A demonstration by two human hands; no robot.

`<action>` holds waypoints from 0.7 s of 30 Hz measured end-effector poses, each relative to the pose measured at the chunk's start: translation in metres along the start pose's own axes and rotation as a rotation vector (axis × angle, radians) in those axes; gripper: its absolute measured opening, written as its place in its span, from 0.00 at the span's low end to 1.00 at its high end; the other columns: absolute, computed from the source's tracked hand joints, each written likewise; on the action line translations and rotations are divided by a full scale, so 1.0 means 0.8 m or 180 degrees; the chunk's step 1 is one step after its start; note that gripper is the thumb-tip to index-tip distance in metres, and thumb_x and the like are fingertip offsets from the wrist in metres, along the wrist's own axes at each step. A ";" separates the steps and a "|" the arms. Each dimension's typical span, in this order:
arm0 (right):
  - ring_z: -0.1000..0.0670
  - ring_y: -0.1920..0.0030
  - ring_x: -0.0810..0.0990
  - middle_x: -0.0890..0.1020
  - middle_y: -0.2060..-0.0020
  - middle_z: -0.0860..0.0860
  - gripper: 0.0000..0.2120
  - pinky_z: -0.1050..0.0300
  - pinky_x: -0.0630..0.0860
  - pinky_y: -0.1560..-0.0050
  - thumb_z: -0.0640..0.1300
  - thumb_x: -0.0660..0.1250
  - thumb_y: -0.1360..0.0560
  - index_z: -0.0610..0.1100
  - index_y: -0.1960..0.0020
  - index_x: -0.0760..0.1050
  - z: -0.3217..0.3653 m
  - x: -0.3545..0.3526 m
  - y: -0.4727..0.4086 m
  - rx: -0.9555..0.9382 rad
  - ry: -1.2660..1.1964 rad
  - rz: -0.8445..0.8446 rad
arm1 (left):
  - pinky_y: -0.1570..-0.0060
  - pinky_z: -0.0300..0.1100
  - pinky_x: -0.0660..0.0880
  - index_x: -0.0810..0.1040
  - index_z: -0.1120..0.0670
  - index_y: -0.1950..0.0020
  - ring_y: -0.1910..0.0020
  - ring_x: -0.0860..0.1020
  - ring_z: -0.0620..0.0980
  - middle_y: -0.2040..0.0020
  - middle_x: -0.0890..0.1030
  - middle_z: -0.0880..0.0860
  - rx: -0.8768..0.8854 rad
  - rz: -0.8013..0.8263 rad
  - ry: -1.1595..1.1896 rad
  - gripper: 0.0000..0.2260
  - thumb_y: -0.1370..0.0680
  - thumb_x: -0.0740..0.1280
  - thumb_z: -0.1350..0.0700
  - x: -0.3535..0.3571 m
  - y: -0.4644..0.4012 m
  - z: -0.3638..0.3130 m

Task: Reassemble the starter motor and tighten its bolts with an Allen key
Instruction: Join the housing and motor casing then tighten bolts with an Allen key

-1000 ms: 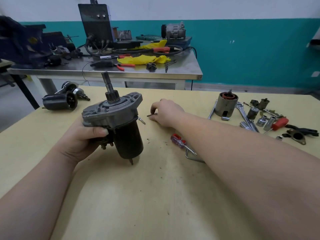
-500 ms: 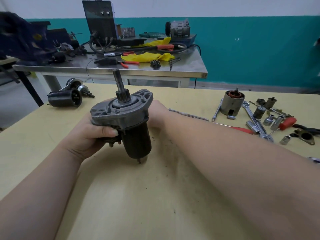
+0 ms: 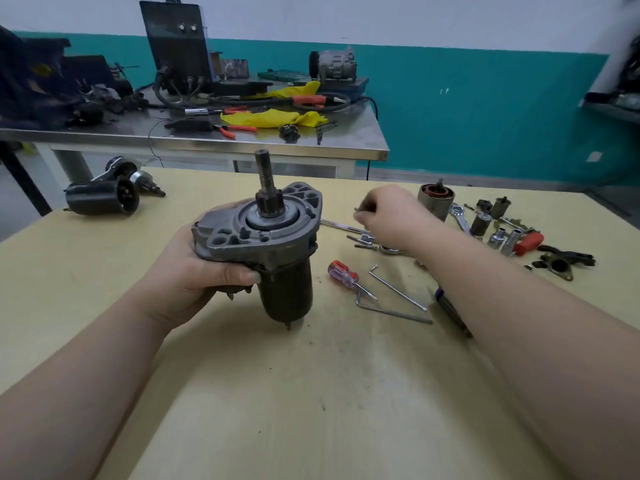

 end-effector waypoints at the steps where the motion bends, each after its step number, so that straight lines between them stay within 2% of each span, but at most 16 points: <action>1: 0.49 0.55 0.80 0.83 0.56 0.51 0.05 0.57 0.72 0.56 0.49 0.68 0.16 0.48 0.47 0.81 -0.012 -0.010 0.011 0.0032 -0.0133 -0.0100 | 0.35 0.53 0.80 0.75 0.62 0.24 0.28 0.78 0.67 0.29 0.81 0.64 -0.0004 0.0026 0.0013 0.38 0.34 0.81 0.62 0.007 -0.001 0.001; 3: 0.53 0.57 0.80 0.81 0.58 0.55 0.04 0.59 0.71 0.60 0.49 0.69 0.17 0.51 0.49 0.79 -0.029 -0.018 0.033 0.0079 -0.0257 -0.0175 | 0.39 0.48 0.82 0.76 0.60 0.25 0.30 0.80 0.64 0.30 0.82 0.62 -0.0043 0.0039 0.0051 0.39 0.34 0.84 0.60 0.021 -0.003 0.001; 5: 0.52 0.55 0.80 0.81 0.57 0.55 0.04 0.57 0.73 0.58 0.50 0.70 0.17 0.50 0.47 0.81 -0.038 -0.010 0.048 0.0076 -0.0223 -0.0153 | 0.40 0.45 0.82 0.76 0.59 0.24 0.30 0.81 0.62 0.30 0.83 0.61 -0.0115 -0.0018 0.0096 0.41 0.35 0.87 0.55 0.032 -0.003 0.002; 9: 0.47 0.49 0.80 0.82 0.51 0.53 0.05 0.48 0.80 0.47 0.51 0.68 0.16 0.51 0.44 0.80 -0.029 0.020 0.055 -0.0053 0.0191 0.0084 | 0.37 0.47 0.81 0.76 0.59 0.23 0.29 0.80 0.64 0.29 0.82 0.62 -0.0089 -0.0057 0.0096 0.43 0.35 0.87 0.54 0.040 -0.004 0.000; 12: 0.47 0.50 0.81 0.83 0.49 0.52 0.07 0.44 0.84 0.47 0.51 0.67 0.17 0.52 0.41 0.80 -0.016 0.036 0.050 -0.0183 0.0582 0.0204 | 0.36 0.48 0.81 0.77 0.58 0.24 0.29 0.80 0.64 0.30 0.82 0.61 -0.0031 -0.0077 0.0073 0.41 0.35 0.87 0.54 0.040 -0.002 -0.005; 16: 0.45 0.50 0.81 0.83 0.48 0.49 0.07 0.44 0.83 0.48 0.50 0.66 0.16 0.50 0.41 0.79 -0.019 0.045 0.045 -0.0238 0.1086 0.0307 | 0.37 0.47 0.82 0.79 0.56 0.26 0.30 0.81 0.63 0.31 0.84 0.60 0.0040 -0.0108 -0.0016 0.39 0.36 0.88 0.54 0.040 0.001 -0.012; 20: 0.46 0.48 0.81 0.84 0.47 0.51 0.06 0.46 0.82 0.47 0.50 0.66 0.16 0.52 0.43 0.81 -0.024 0.028 0.044 -0.0206 0.0662 0.0132 | 0.51 0.39 0.84 0.83 0.54 0.30 0.40 0.87 0.56 0.37 0.87 0.57 0.0103 -0.0358 -0.0177 0.37 0.39 0.86 0.59 0.034 0.005 -0.022; 21: 0.46 0.48 0.81 0.84 0.47 0.51 0.06 0.47 0.82 0.47 0.49 0.67 0.16 0.52 0.43 0.81 -0.023 0.018 0.044 -0.0193 0.0381 0.0004 | 0.51 0.39 0.84 0.83 0.54 0.30 0.41 0.87 0.55 0.37 0.87 0.57 0.0129 -0.0386 -0.0216 0.36 0.39 0.85 0.60 0.034 0.006 -0.024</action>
Point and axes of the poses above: each hand's wrist, its own y-axis away from the middle knuckle, its own x-axis out of the palm, z = x × y, the point moved 6 cm from there along -y, towards the middle knuckle
